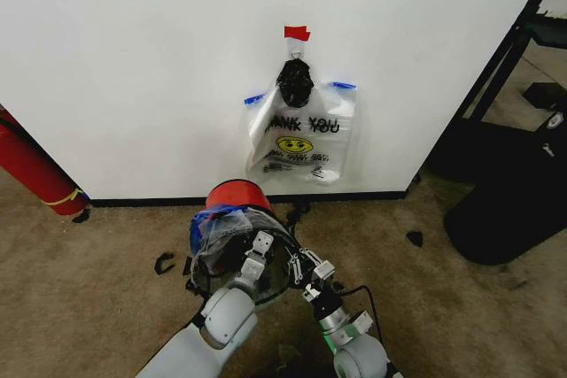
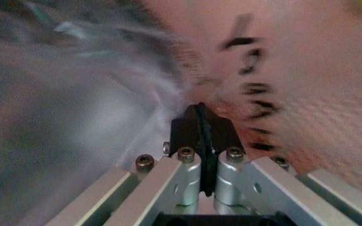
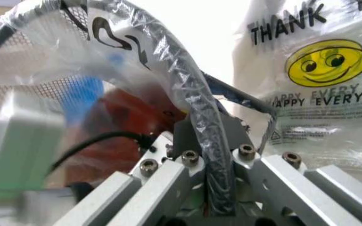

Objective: Pick up the garbage bag from the wall and place it over the trash bin.

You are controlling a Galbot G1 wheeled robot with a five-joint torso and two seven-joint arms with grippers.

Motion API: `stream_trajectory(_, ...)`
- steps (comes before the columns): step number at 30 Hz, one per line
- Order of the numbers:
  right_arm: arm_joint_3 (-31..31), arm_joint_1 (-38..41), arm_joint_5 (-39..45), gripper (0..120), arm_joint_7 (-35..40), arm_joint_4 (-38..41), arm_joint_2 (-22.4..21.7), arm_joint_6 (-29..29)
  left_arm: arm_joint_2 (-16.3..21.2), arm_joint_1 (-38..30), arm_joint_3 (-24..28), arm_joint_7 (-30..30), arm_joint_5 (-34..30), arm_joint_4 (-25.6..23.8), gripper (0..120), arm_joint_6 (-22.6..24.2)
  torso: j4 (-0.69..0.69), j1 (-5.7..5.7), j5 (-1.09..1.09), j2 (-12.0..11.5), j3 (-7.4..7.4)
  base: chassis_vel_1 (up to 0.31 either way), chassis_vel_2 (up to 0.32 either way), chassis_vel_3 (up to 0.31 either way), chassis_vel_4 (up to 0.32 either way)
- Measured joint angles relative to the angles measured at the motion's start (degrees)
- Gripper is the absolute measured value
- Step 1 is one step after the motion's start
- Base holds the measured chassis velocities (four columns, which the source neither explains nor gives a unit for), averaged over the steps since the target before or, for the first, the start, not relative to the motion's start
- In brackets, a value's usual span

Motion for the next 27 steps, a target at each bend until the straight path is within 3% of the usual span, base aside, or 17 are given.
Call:
stream_trajectory(8,-0.1,0.5,1.2,0,0.2,-0.4,-0.1,-0.4,0.5,0.5,-1.5,-0.6,4.2,0.4,0,-1.4,0.0,0.0,0.0,0.0,0.0,0.0,0.0,0.0,0.0)
stream_trajectory(13,1.0,1.4,2.7,0,1.1,-2.3,0.5,-0.4,1.7,2.6,-1.4,0.8,4.5,-2.9,0,-3.1,0.0,0.0,0.0,0.0,0.0,0.0,0.0,0.0,0.0)
stream_trajectory(17,1.4,2.2,5.5,0,2.5,-3.9,1.3,-1.1,2.9,5.6,-0.7,3.2,2.9,-7.8,0,-3.7,0.0,0.0,0.01,0.0,0.0,0.0,0.0,0.0,0.0)
stream_trajectory(20,1.8,2.9,11.5,0,4.3,-4.4,2.4,-3.4,4.9,9.5,-0.5,8.7,0.7,-13.6,0,-4.4,0.0,0.0,0.0,0.0,0.0,0.0,0.0,0.0,0.0)
stream_trajectory(21,2.0,2.9,17.4,0,5.9,-4.2,2.4,-6.7,7.1,13.0,-1.6,14.8,0.4,-19.1,0,-5.7,0.0,0.0,0.01,0.0,0.0,0.0,0.0,0.0,0.0)
stream_trajectory(25,2.6,2.9,23.9,0,7.4,-3.1,1.9,-10.8,9.9,16.5,-3.4,18.4,-0.5,-24.9,0,-8.5,0.0,0.0,0.0,0.0,0.0,0.0,0.0,0.0,0.0)
stream_trajectory(27,2.9,2.7,27.7,0,8.5,-2.1,1.5,-13.5,11.9,18.4,-5.1,20.1,-1.3,-27.8,6,-11.7,0.0,0.0,0.0,0.0,0.0,0.0,0.0,0.0,0.0)
